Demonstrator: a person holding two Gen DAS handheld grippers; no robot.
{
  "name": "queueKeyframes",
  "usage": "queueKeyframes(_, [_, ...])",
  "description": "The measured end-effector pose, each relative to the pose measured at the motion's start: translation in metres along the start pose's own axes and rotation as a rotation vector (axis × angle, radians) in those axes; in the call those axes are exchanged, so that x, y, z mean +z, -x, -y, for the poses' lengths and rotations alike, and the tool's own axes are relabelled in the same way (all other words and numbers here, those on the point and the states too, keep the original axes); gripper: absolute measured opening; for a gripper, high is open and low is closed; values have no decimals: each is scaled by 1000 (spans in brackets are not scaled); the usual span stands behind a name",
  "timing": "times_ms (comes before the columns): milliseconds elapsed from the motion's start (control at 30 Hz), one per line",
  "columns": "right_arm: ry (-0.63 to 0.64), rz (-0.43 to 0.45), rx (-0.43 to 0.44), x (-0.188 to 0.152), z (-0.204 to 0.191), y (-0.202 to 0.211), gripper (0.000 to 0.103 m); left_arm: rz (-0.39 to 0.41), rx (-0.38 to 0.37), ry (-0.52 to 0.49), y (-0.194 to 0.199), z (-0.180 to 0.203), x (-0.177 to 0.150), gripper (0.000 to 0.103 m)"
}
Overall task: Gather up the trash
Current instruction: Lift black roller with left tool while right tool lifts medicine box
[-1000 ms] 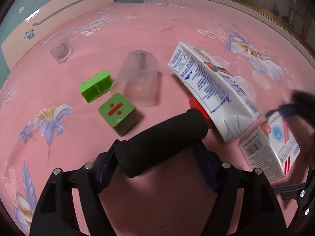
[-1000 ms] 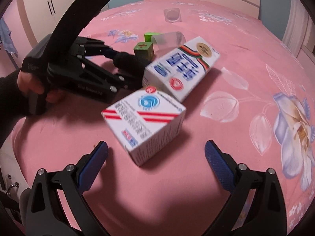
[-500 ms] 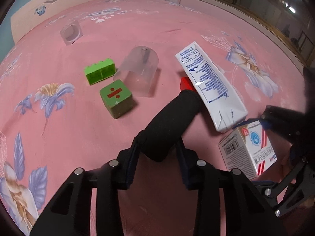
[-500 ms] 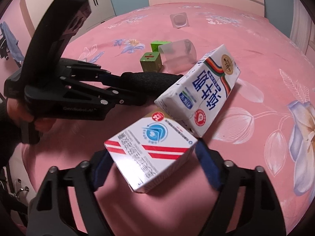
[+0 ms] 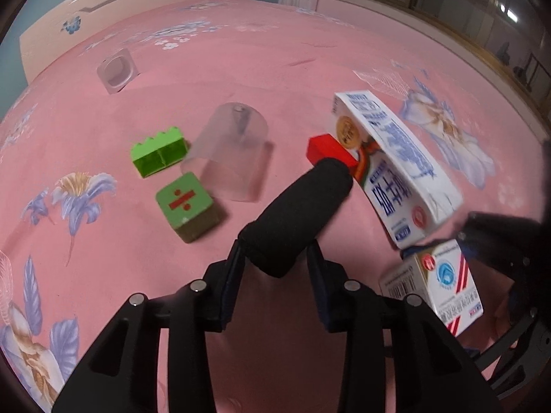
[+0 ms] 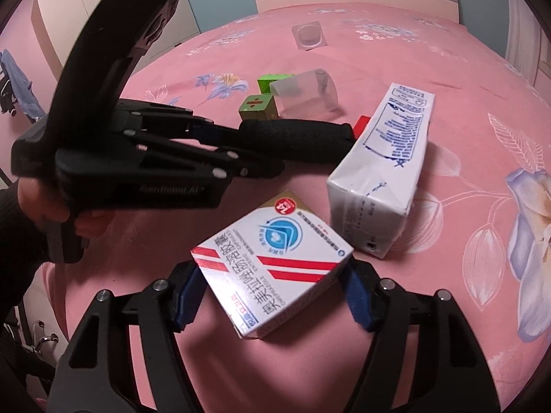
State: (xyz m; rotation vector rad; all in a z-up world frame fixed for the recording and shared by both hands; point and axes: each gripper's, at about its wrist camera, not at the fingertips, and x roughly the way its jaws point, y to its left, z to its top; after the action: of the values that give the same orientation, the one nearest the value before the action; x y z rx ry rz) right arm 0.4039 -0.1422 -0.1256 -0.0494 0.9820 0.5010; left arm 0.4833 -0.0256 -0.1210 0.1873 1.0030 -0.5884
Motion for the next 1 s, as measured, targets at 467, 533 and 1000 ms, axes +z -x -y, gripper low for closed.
queueKeyframes(467, [-23,-1,-10,0,6,5,69,44,-50,26,11,7,2,25])
queueKeyframes(533, [-27,-2,-8,-1,6,5,69,35,-35,16,10,11,3,25])
queueKeyframes(1000, [-35,-4,-6,-2,8,4,69,27,67,0,0,0,12,61])
